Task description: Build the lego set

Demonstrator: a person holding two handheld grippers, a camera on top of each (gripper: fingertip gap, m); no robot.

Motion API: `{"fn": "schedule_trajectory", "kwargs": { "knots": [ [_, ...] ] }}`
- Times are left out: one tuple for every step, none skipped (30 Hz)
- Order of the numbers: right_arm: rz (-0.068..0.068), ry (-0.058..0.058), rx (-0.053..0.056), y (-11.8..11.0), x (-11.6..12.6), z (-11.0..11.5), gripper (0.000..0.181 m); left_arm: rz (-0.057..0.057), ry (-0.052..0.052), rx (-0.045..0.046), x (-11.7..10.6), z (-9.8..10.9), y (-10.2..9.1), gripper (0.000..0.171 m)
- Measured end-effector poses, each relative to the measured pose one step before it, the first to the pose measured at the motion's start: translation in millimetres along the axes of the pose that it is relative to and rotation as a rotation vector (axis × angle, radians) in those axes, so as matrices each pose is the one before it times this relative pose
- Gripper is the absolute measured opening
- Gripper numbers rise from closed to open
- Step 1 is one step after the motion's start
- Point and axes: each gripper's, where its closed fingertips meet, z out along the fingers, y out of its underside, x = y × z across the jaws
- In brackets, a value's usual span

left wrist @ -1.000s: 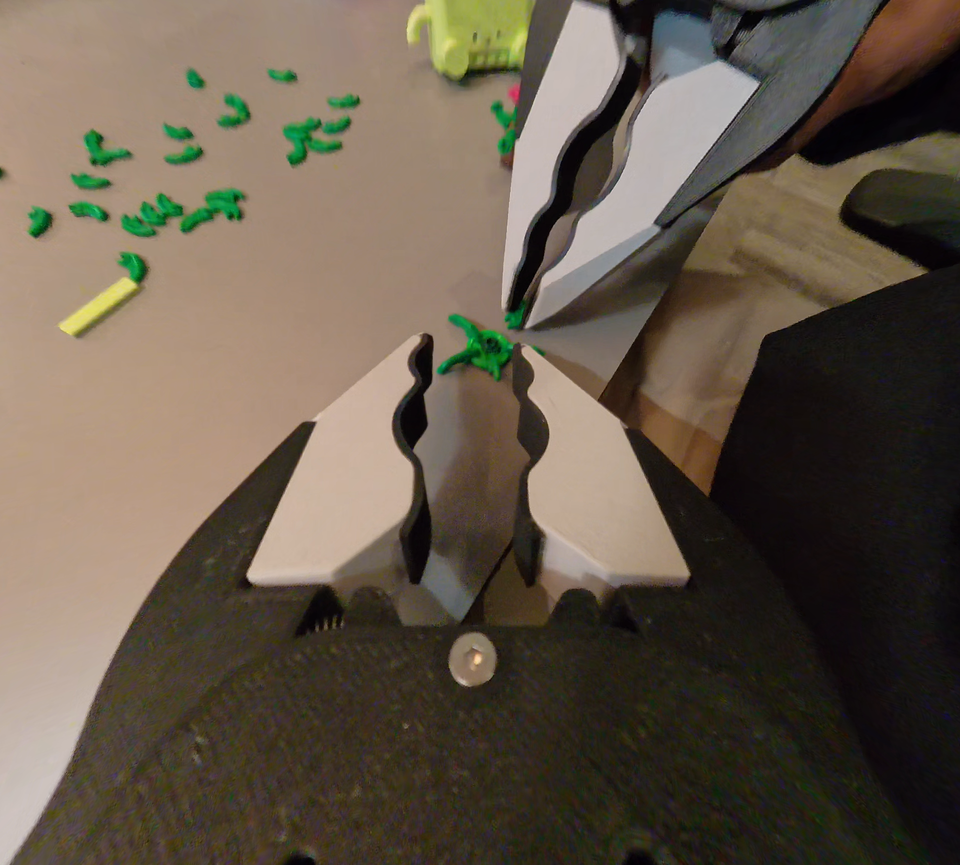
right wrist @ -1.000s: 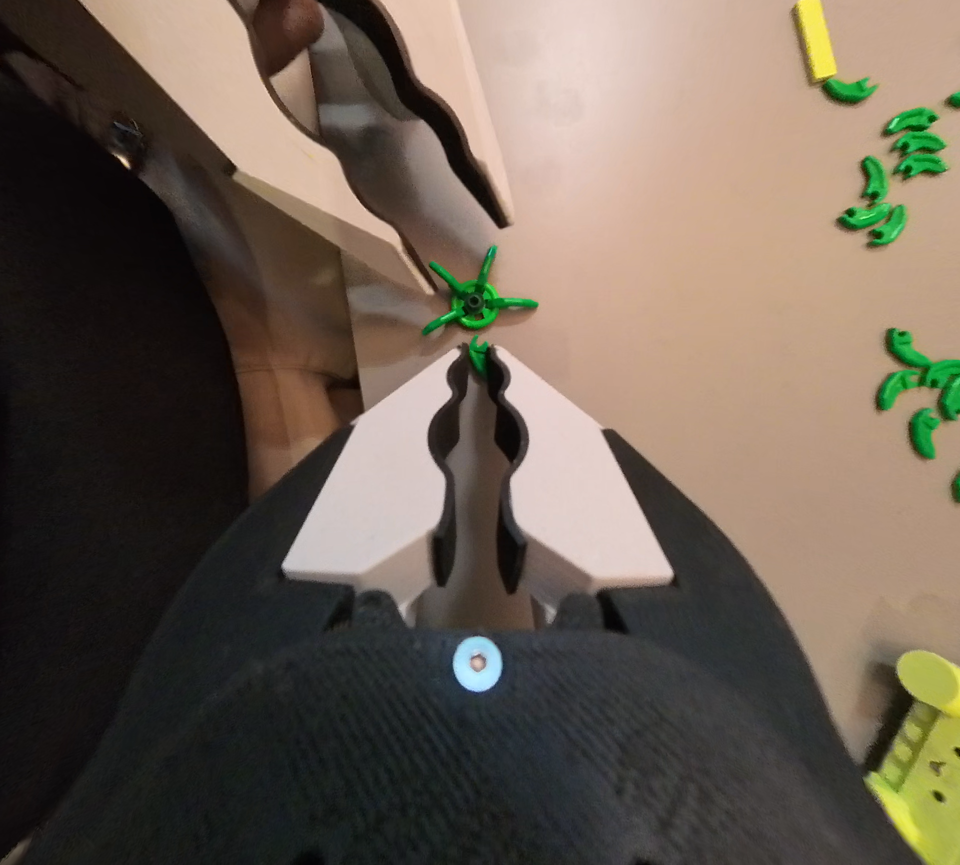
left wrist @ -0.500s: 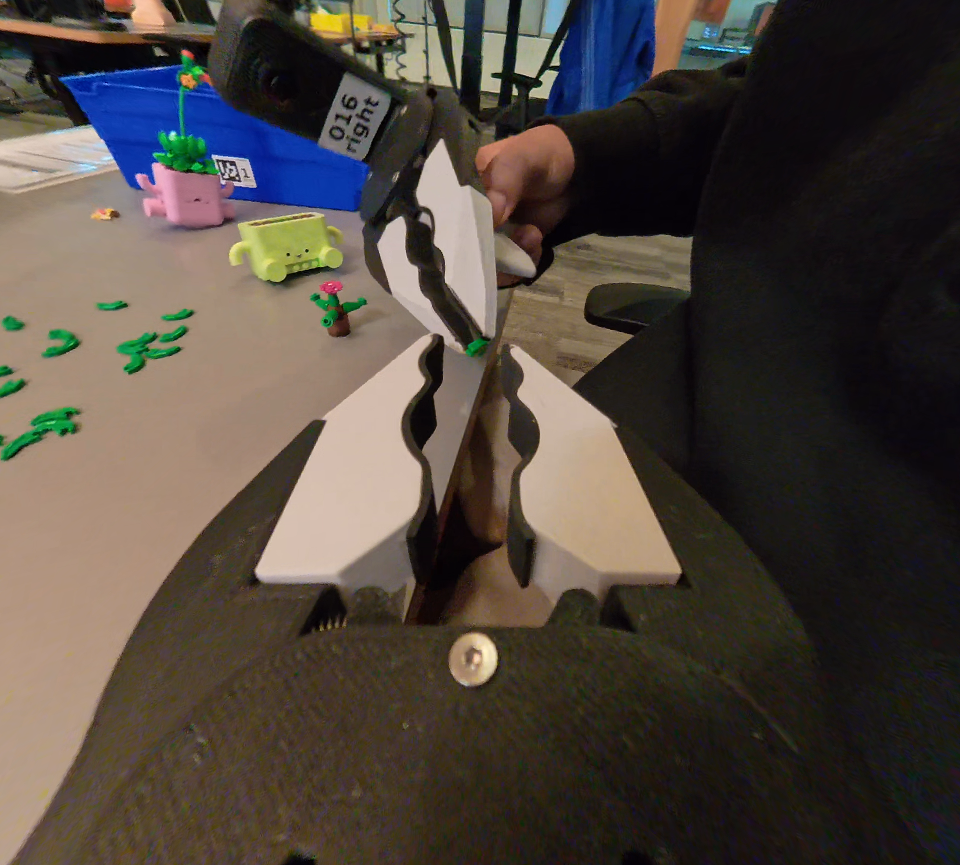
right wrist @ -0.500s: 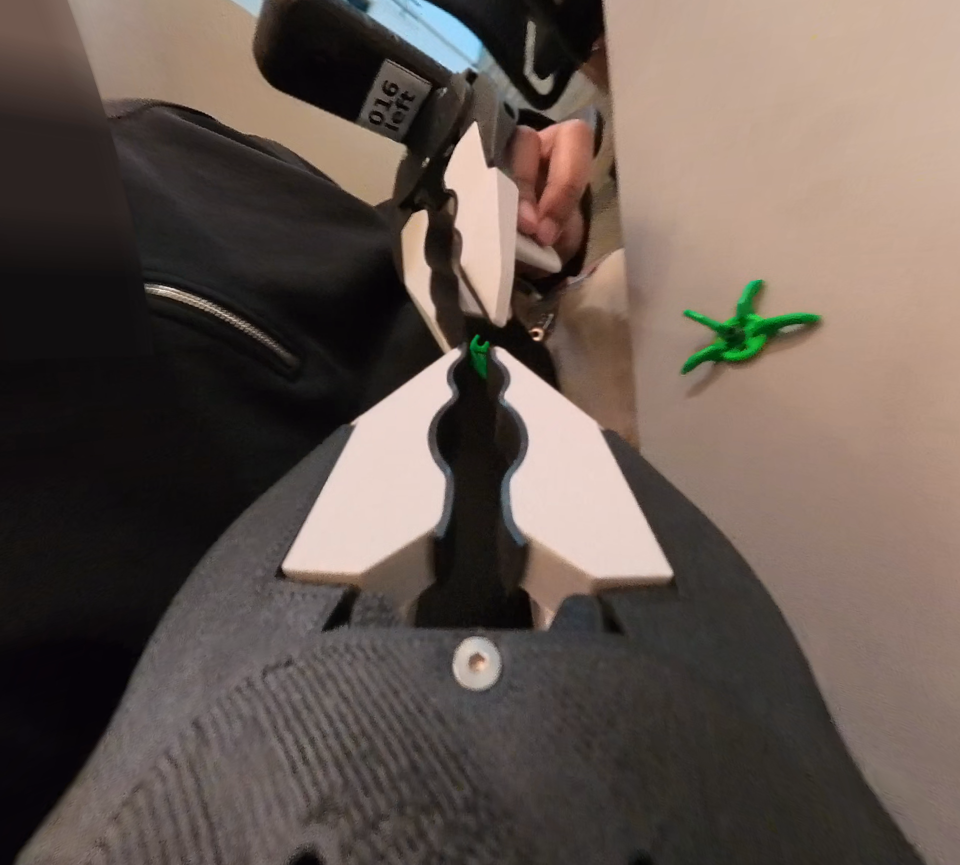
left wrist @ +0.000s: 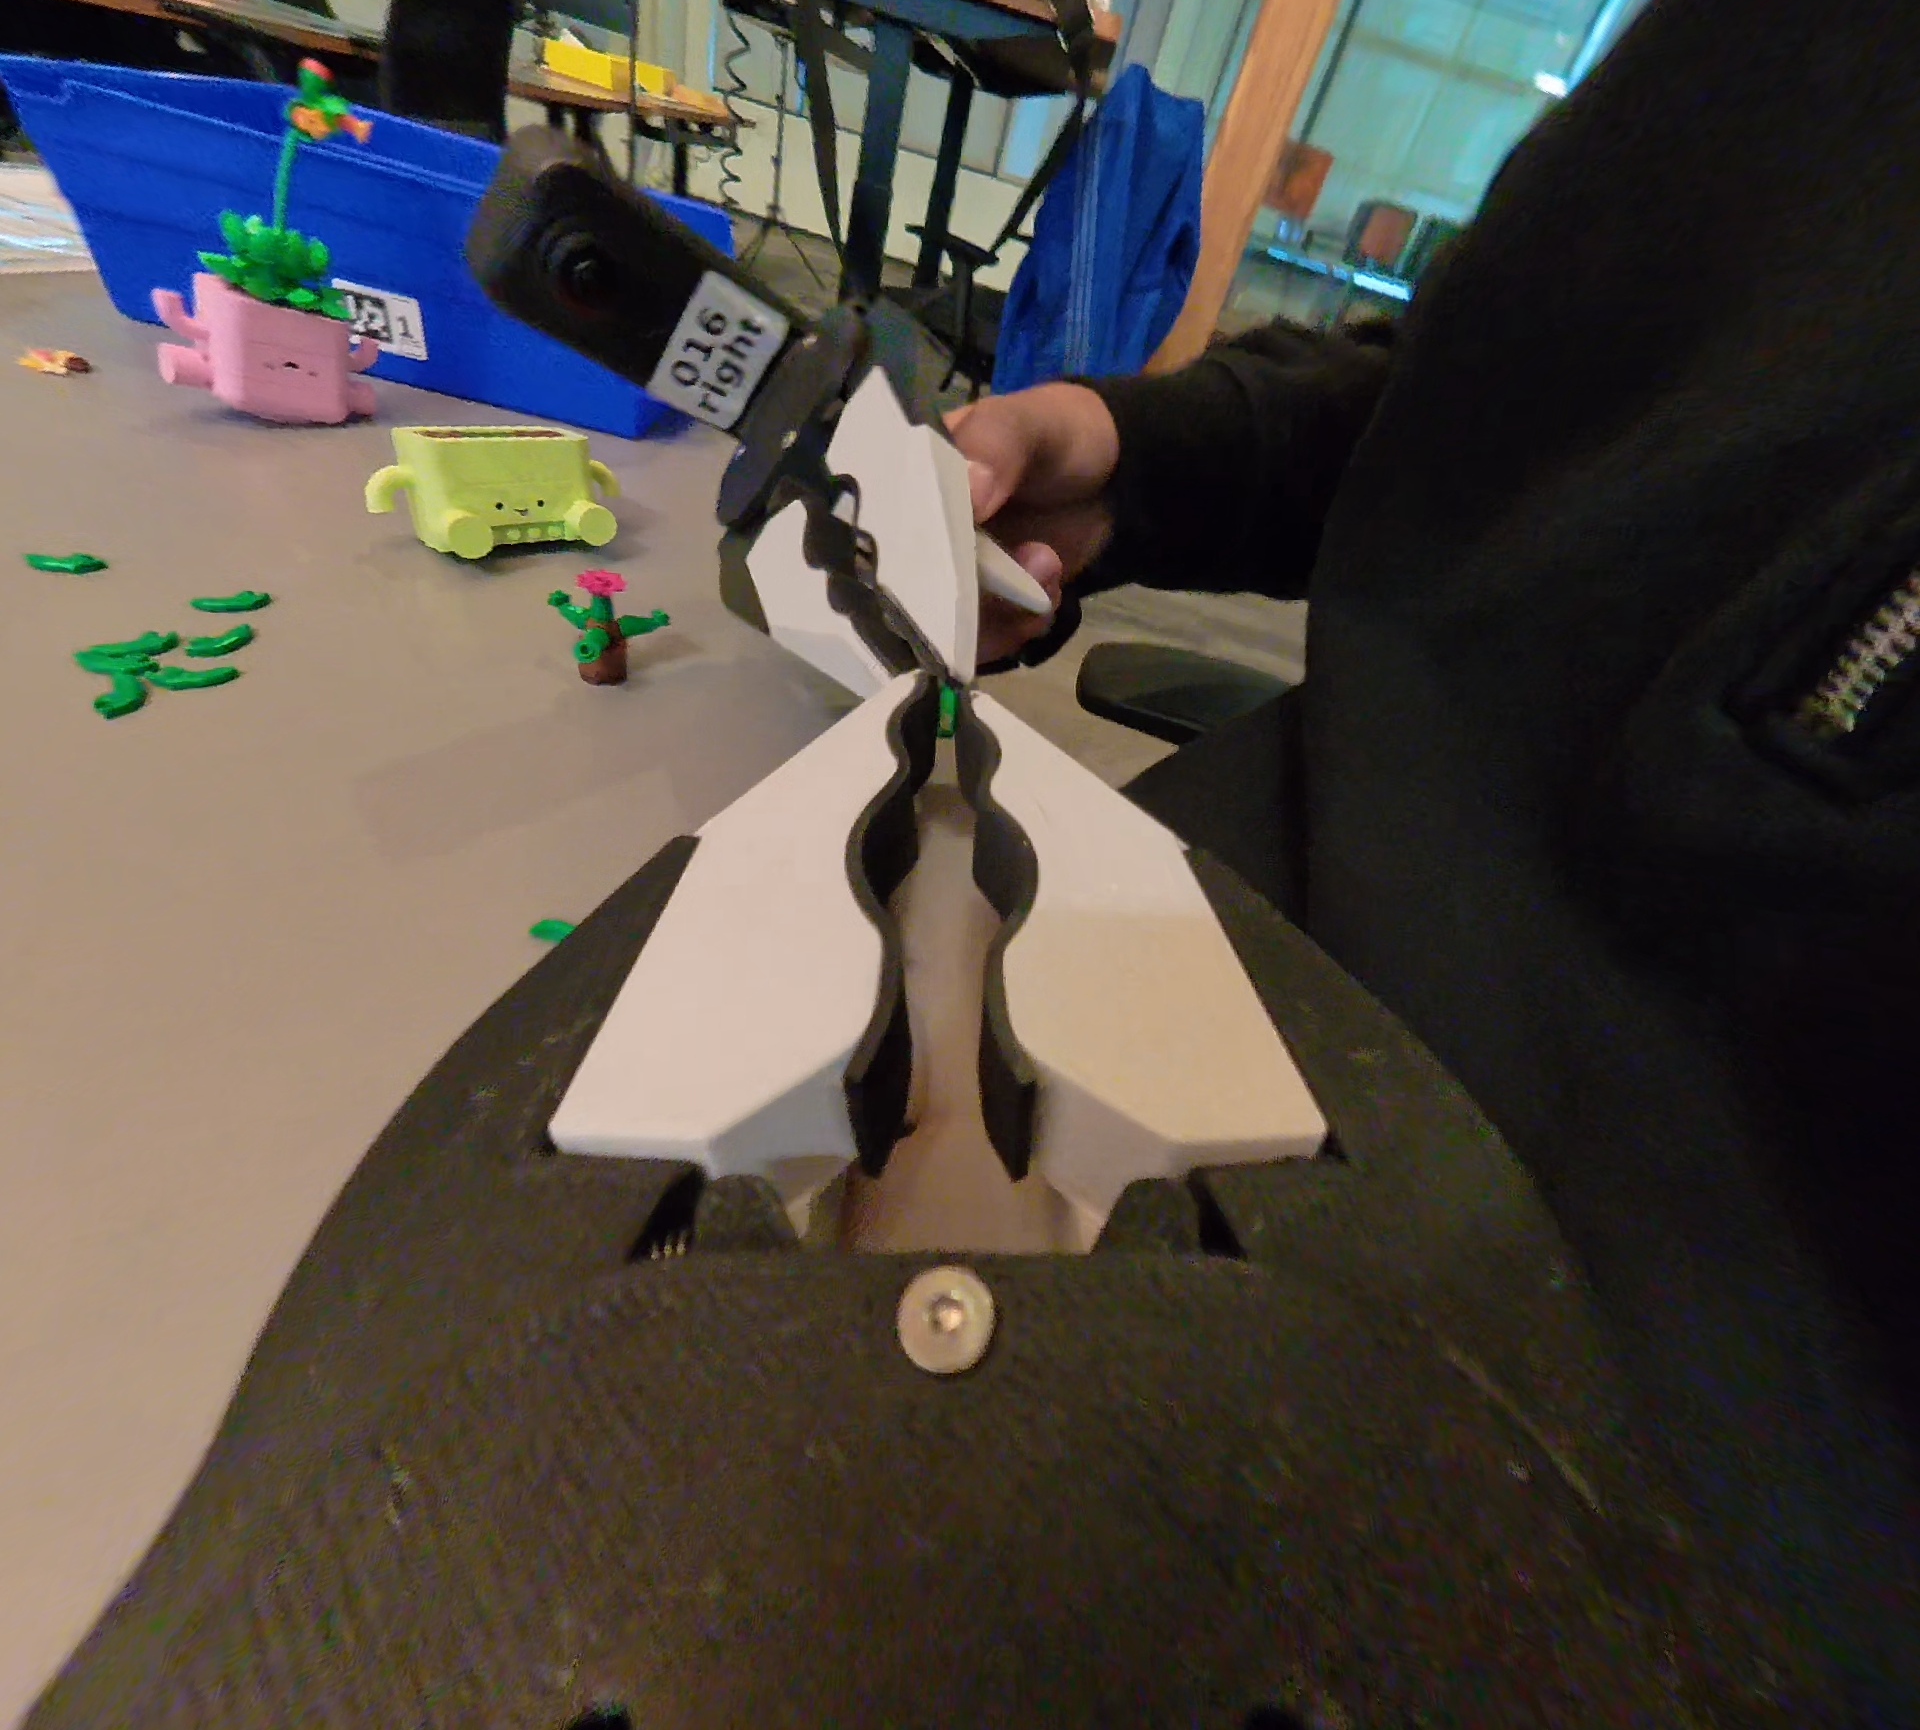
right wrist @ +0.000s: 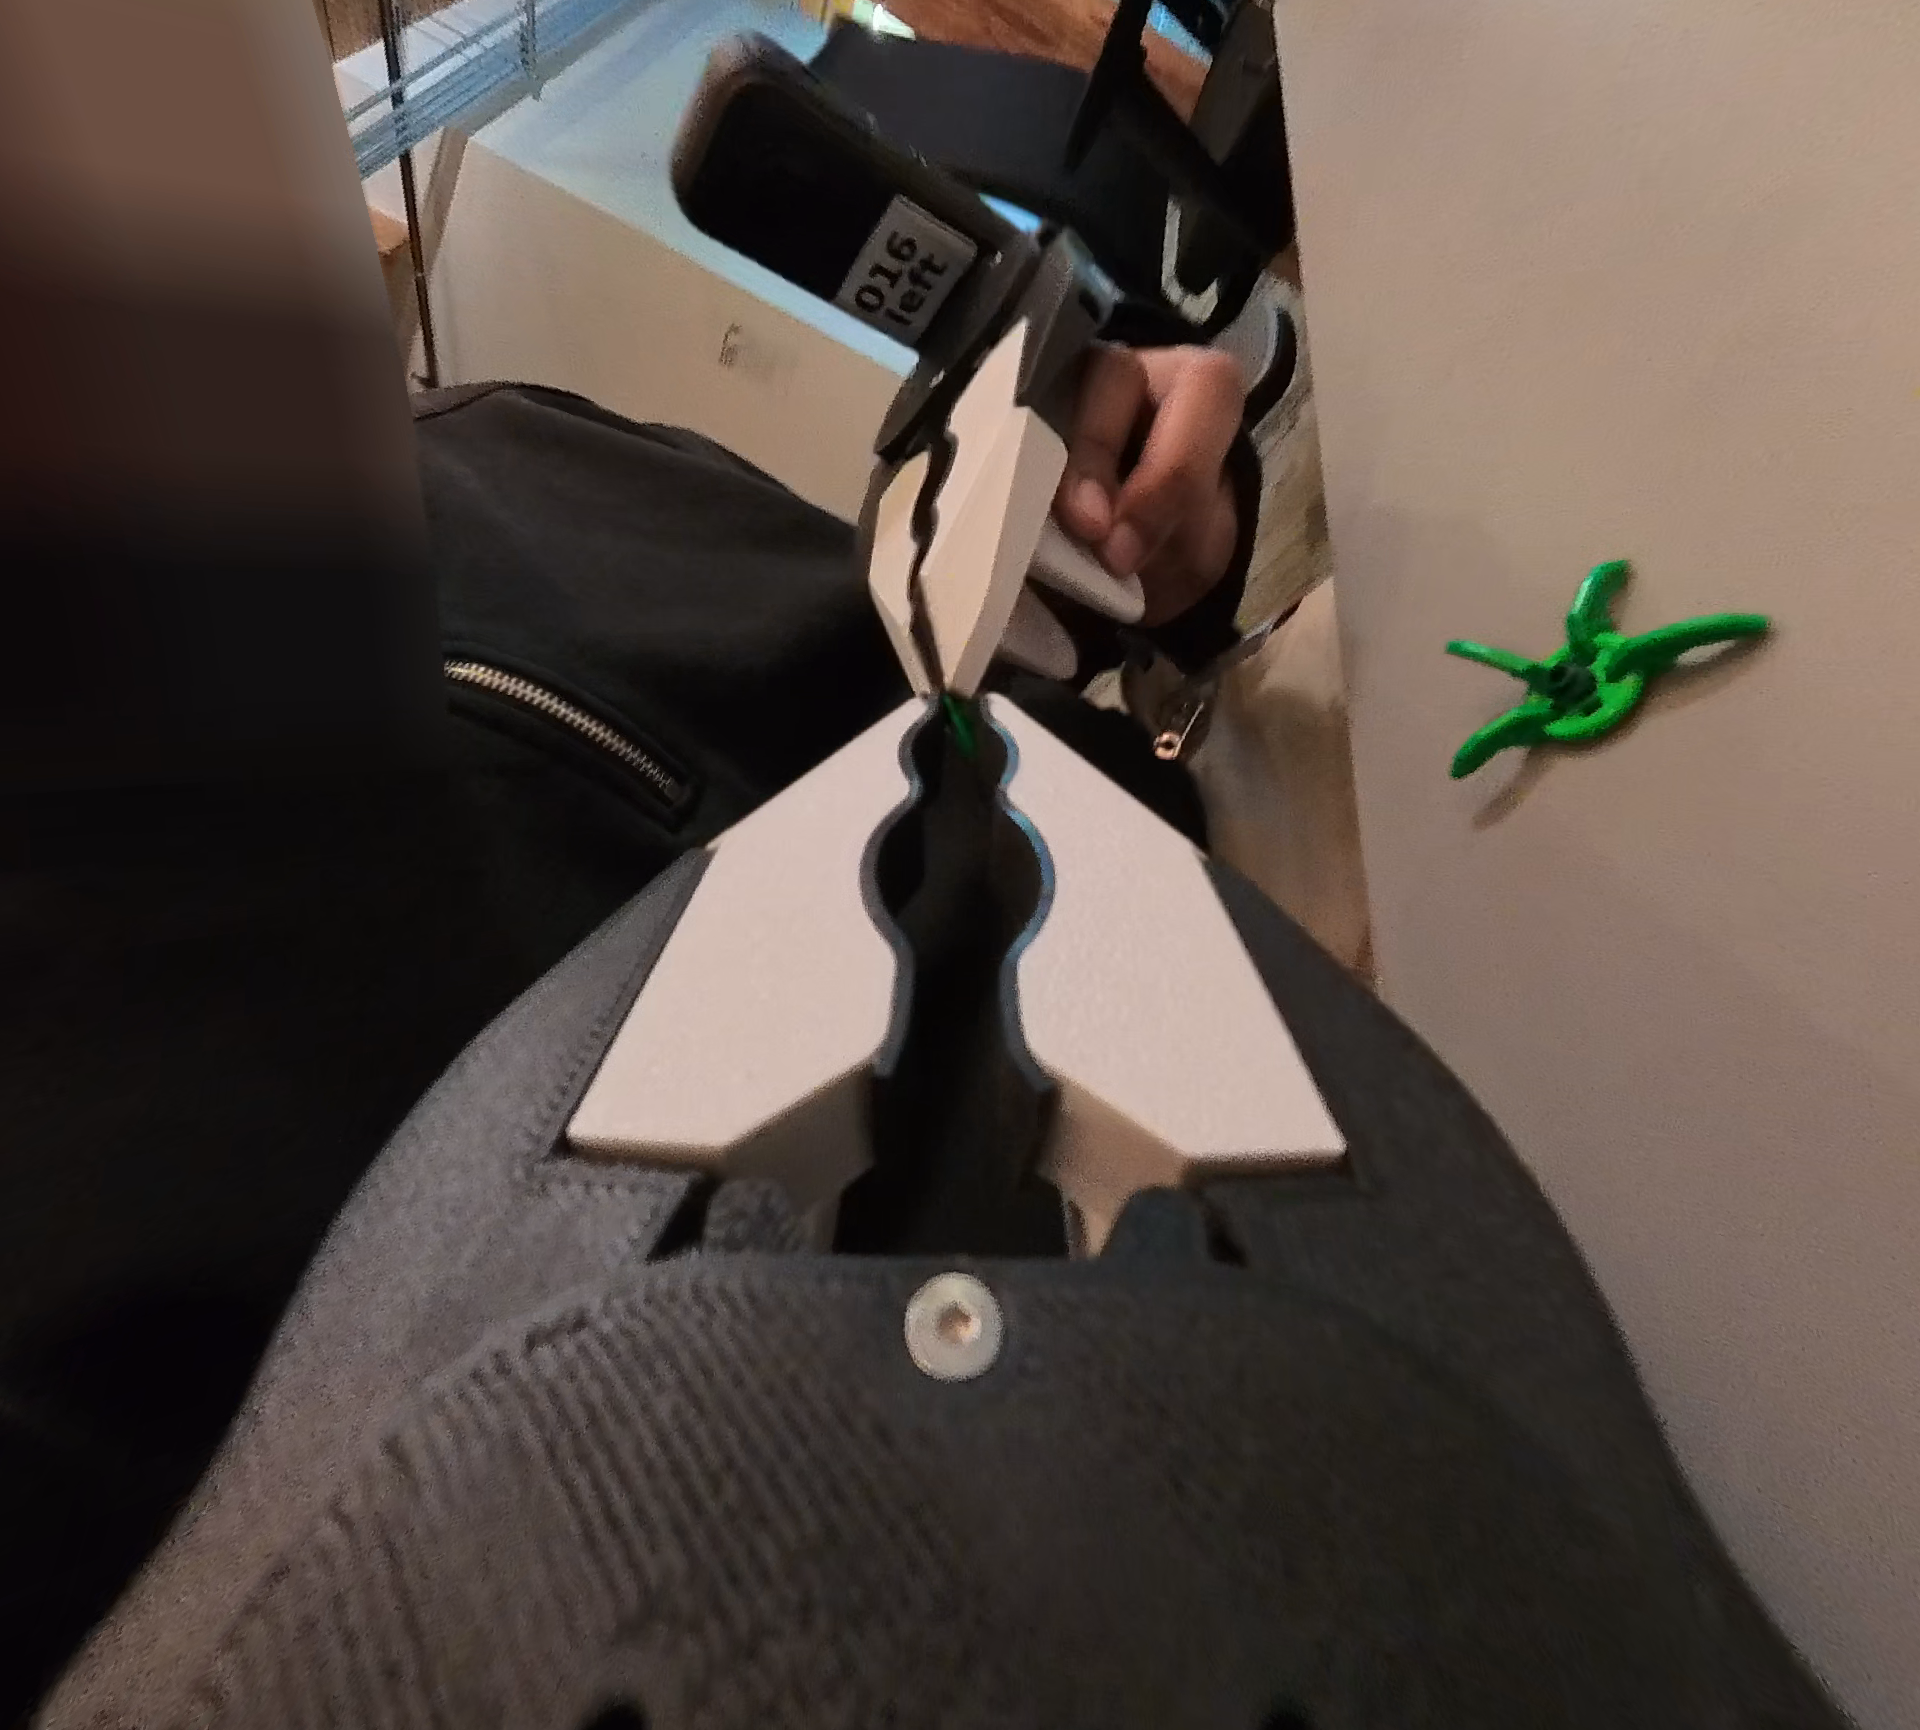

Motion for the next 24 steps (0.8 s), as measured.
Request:
{"fn": "schedule_trajectory", "kwargs": {
  "knots": [
    [-0.0343,0.0165,0.0269,-4.87,0.08,-2.52,0.003,-0.0350,-0.0060,0.01407,-3.84,-1.48,-1.88,0.001],
    [-0.0536,0.0336,0.0279,-5.92,0.63,-3.52,0.003,-0.0379,0.0030,0.01209,-2.89,-1.46,-1.08,0.000],
    [-0.0730,0.0441,0.0192,-5.45,0.83,-3.68,0.004,-0.0397,0.0040,0.01369,-2.79,-1.42,-1.40,0.000],
    [-0.0786,0.0532,-0.0004,-3.29,1.39,-2.88,0.005,-0.0385,0.0034,0.01917,-2.40,-1.34,-2.32,0.000],
    [-0.0740,0.0607,-0.0203,-0.54,2.44,-1.72,0.007,-0.0351,0.0068,0.02236,-1.51,-1.15,-2.87,0.000],
    [-0.0657,0.0522,-0.0294,0.96,1.48,-0.31,0.011,-0.0311,0.0079,0.02229,-0.89,-0.96,-3.06,0.000],
    [-0.0535,0.0293,-0.0272,1.06,-1.22,0.92,0.013,-0.0272,0.0066,0.01574,-0.89,-0.53,-2.17,0.000],
    [-0.0372,0.0193,-0.0147,-0.29,-1.77,1.51,0.015,-0.0195,0.0112,0.00626,0.18,-0.17,-0.71,0.000],
    [-0.0232,0.0136,-0.0025,-1.42,-1.28,1.75,0.016,-0.0127,0.0073,0.00165,0.24,0.15,0.08,0.000],
    [-0.0114,0.0039,0.0079,-2.07,-1.31,1.36,0.014,-0.0080,0.0002,-0.00183,-0.50,0.42,0.60,0.000],
    [0.0004,-0.0022,0.0111,-1.85,-0.74,1.36,0.011,-0.0053,0.0037,-0.00072,0.30,0.56,0.62,0.000],
    [0.0072,-0.0108,0.0018,0.17,-0.89,1.56,0.010,-0.0093,0.0071,0.00605,0.98,0.40,-0.44,0.000],
    [0.0090,-0.0098,-0.0104,2.33,-0.16,1.69,0.008,-0.0139,0.0071,0.00764,0.61,0.37,-0.75,0.000],
    [0.0028,-0.0026,-0.0090,2.56,0.67,1.35,0.005,-0.0135,0.0044,0.00433,-0.01,0.20,-0.07,0.000],
    [-0.0041,-0.0055,0.0047,0.75,-0.40,0.89,0.001,-0.0063,-0.0032,0.00123,-1.21,-0.05,0.46,0.000],
    [0.0015,0.0007,0.0091,-0.25,0.44,0.37,0.001,-0.0059,0.0004,0.00660,-0.49,-0.40,-0.58,0.000],
    [0.0003,-0.0023,0.0068,-0.67,-0.45,-0.25,0.001,-0.0085,0.0057,0.00414,0.55,0.12,-0.44,0.001],
    [-0.0040,0.0058,0.0044,-0.57,0.28,-0.52,0.001,-0.0049,-0.0057,0.00439,-1.11,0.20,-0.59,0.001],
    [-0.0014,0.0105,0.0006,-0.31,1.20,-0.46,0.001,0.0007,-0.0081,0.00143,-1.54,-0.01,0.16,0.002],
    [0.0031,0.0011,0.0025,-0.63,0.16,-0.70,0.001,0.0002,-0.0024,-0.00178,-0.91,-0.36,0.44,0.008],
    [0.0070,-0.0053,0.0076,-1.31,-0.59,-1.05,0.001,-0.0047,0.0022,-0.00364,-0.40,-0.51,0.61,0.012],
    [0.0083,-0.0001,0.0068,-1.09,0.38,-1.05,0.001,-0.0067,0.0047,-0.00146,-0.21,-0.64,0.18,0.008],
    [0.0049,0.0009,0.0012,-0.03,0.58,-0.66,0.001,-0.0036,0.0095,0.00227,0.60,-0.68,-0.38,0.000],
    [0.0013,-0.0003,-0.0013,0.54,0.12,-0.22,0.001,-0.0047,0.0070,0.00032,0.56,-0.16,-0.23,0.000]
  ]
}}
